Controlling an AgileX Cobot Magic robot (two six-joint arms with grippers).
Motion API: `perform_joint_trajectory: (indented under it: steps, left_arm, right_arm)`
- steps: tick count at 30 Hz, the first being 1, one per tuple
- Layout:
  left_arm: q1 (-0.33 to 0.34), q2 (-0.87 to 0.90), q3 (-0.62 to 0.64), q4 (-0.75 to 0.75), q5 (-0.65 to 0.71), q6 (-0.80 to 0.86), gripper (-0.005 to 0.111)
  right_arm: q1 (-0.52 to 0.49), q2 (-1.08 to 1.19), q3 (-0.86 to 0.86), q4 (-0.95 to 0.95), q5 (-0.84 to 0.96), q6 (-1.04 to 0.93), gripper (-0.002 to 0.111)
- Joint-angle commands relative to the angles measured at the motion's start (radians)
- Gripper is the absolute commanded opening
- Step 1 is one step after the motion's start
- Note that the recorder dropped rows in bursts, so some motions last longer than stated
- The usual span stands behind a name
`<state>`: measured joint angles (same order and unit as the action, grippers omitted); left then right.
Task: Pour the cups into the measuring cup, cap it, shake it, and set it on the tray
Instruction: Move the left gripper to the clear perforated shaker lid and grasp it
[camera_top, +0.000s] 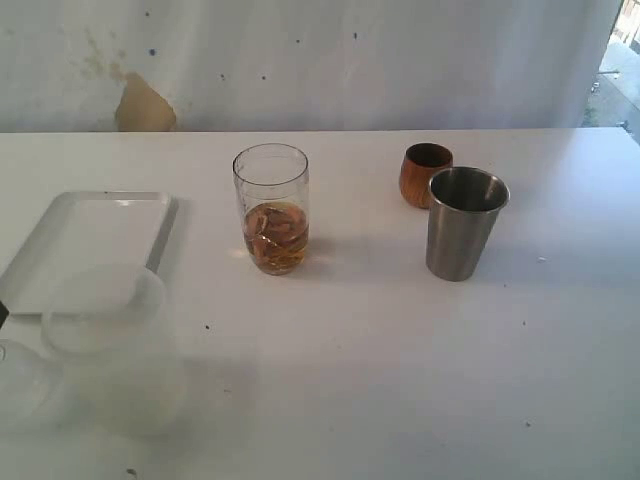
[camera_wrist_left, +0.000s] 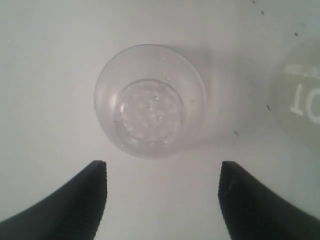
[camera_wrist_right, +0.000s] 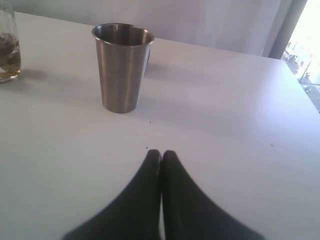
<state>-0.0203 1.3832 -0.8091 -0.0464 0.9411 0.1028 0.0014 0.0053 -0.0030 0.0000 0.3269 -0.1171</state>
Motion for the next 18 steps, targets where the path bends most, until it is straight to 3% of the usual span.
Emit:
perform_joint_trajectory:
  steps: [1, 18]
  left_arm:
    - [-0.002, 0.004, 0.007, 0.058, -0.036, -0.052, 0.062]
    - [-0.002, 0.092, 0.009, 0.000, -0.103, -0.061, 0.062]
  right_arm:
    - [-0.005, -0.005, 0.003, 0.000, -0.007, 0.001, 0.000]
    - [-0.005, -0.005, 0.003, 0.000, -0.007, 0.001, 0.000]
